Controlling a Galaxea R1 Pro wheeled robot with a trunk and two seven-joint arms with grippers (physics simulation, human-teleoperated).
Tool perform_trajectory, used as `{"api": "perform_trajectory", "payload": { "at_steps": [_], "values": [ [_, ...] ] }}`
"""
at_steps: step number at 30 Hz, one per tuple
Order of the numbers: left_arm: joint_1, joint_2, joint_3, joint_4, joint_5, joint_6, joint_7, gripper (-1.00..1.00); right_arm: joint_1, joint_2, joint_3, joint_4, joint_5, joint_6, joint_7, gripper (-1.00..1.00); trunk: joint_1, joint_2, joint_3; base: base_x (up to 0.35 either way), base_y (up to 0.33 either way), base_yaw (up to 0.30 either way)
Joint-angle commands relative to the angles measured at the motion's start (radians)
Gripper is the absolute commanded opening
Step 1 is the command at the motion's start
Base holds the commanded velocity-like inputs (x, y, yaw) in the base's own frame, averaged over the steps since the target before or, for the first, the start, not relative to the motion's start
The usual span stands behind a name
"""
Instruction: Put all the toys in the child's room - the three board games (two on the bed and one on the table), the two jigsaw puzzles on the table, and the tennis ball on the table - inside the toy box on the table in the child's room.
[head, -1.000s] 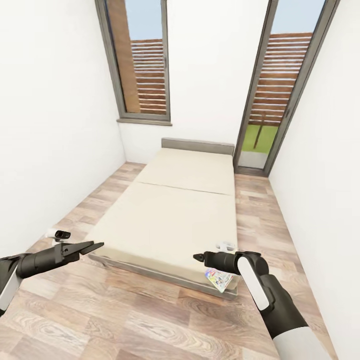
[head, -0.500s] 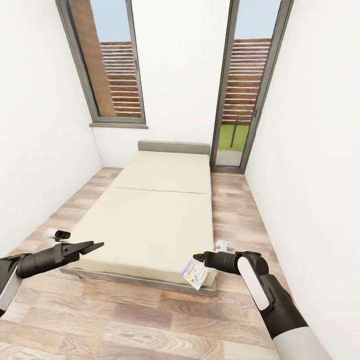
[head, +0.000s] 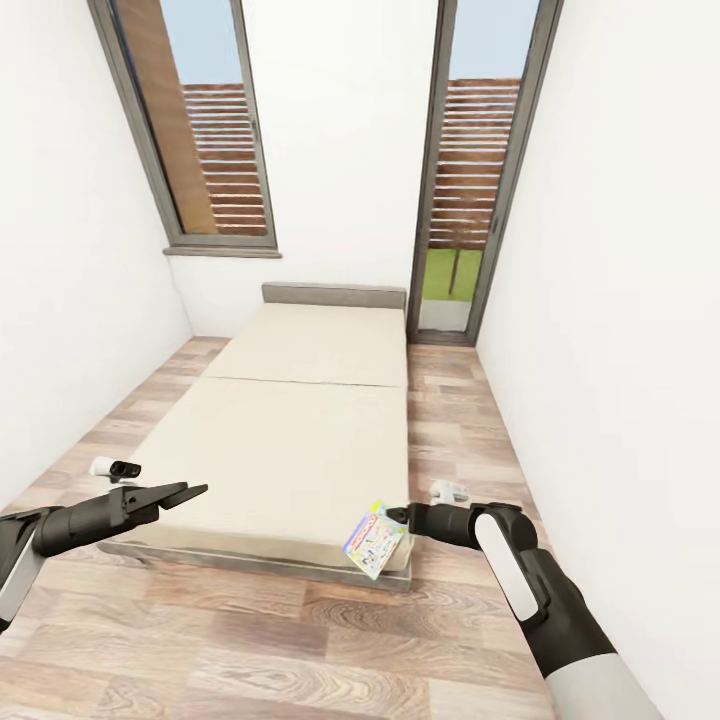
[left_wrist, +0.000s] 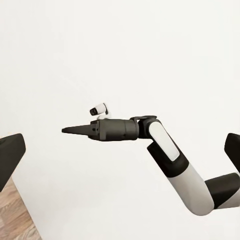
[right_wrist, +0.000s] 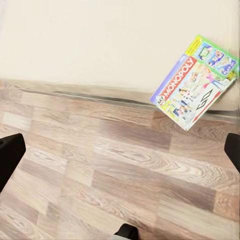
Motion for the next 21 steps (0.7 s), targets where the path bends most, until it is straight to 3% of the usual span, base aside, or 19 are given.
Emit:
{"api": "perform_trajectory", "payload": {
  "at_steps": [1, 14, 21],
  "values": [
    [-0.001, 0.000, 0.000, 0.000, 0.000, 0.011, -0.004, 1.00, -0.001, 0.000, -0.001, 0.000, 0.004, 0.004, 0.003, 1.00, 0.001, -0.002, -0.002, 0.000, -0.167, -0.001],
    [-0.001, 0.000, 0.000, 0.000, 0.000, 0.010, -0.003, 1.00, -0.001, -0.001, -0.002, -0.001, -0.002, 0.003, 0.004, 1.00, 0.001, -0.002, -0.002, 0.000, -0.217, 0.000],
    [-0.001, 0.000, 0.000, 0.000, 0.000, 0.011, -0.004, 1.00, -0.001, 0.000, -0.002, -0.003, -0.002, 0.003, 0.004, 1.00, 0.001, -0.002, -0.002, 0.000, -0.043, 0.000]
  ]
}}
